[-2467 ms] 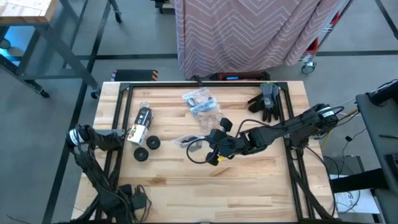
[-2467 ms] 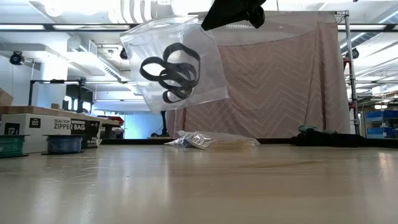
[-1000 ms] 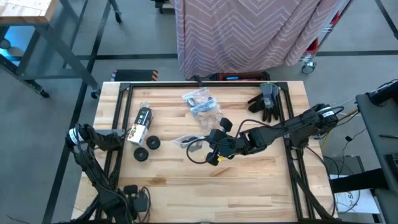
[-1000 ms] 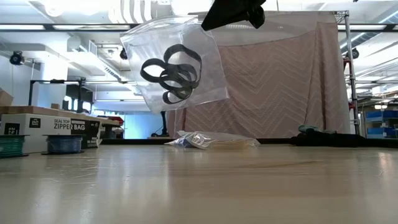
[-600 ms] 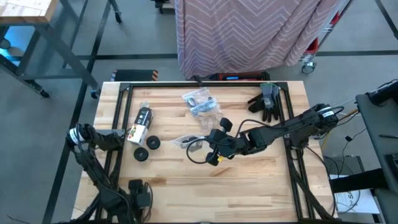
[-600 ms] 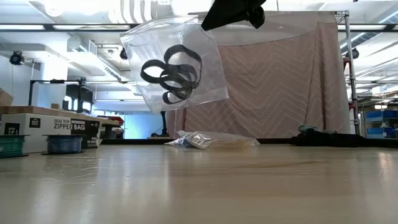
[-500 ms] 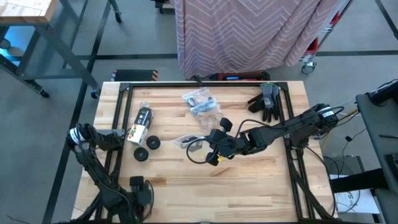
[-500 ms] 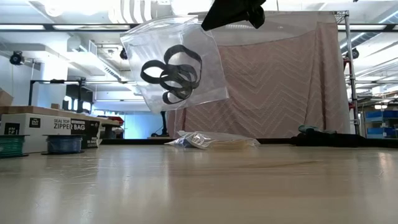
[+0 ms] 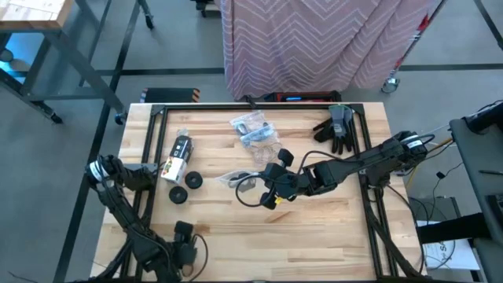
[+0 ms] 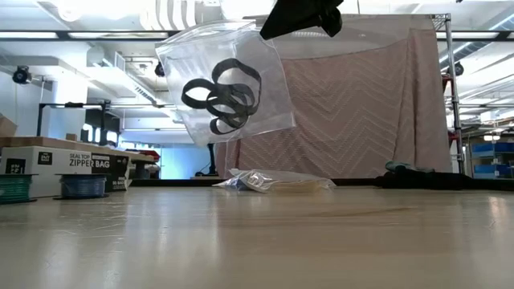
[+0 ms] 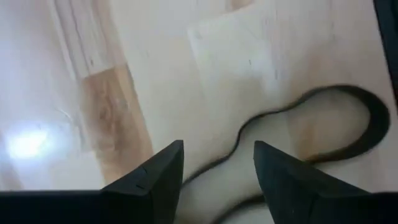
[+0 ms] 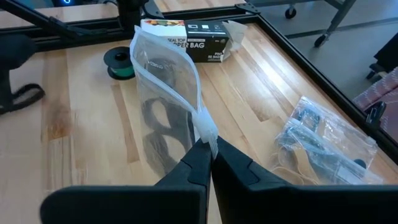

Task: Sort rubber bands
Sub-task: Put the black rubberband into the transparent zip bag

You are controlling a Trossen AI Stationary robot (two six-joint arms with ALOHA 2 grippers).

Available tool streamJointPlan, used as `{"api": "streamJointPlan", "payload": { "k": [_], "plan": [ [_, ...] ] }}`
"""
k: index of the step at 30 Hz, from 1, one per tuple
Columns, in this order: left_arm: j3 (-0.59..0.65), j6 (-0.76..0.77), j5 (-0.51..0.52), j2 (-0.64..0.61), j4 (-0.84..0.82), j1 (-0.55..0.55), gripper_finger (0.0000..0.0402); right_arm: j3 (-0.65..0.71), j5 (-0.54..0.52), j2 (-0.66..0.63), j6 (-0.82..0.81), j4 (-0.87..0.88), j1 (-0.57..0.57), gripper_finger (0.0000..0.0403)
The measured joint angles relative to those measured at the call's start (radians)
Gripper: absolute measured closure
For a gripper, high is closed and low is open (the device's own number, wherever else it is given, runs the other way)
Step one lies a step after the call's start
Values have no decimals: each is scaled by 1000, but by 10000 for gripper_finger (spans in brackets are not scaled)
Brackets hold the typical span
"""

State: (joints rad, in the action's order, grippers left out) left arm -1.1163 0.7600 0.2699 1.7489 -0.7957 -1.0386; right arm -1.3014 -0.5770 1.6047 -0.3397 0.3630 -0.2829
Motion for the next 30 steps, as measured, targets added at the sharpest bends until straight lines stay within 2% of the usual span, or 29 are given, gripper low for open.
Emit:
{"api": "streamJointPlan", "payload": {
  "k": [5, 10, 13, 18, 25, 30],
  "plan": [
    [-12, -71, -35, 0, -79, 5, 227, 0, 0, 0, 0, 0, 0, 403],
    [-32, -119, -223, 0, -133, 8, 238, 0, 1, 0, 0, 0, 0, 403],
    [-48, -170, -267, 0, -171, 4, 241, 0, 1, 0, 0, 0, 0, 403],
    [-46, -328, -240, 0, -223, -3, 226, 0, 1, 0, 0, 0, 0, 403],
    [-15, -606, -176, 16, -254, 1, 166, 0, 3, 0, 0, 1, 0, 403],
    [1, -651, -96, 25, -259, 4, 116, 0, 8, 0, 0, 2, 0, 403]
  ]
}}
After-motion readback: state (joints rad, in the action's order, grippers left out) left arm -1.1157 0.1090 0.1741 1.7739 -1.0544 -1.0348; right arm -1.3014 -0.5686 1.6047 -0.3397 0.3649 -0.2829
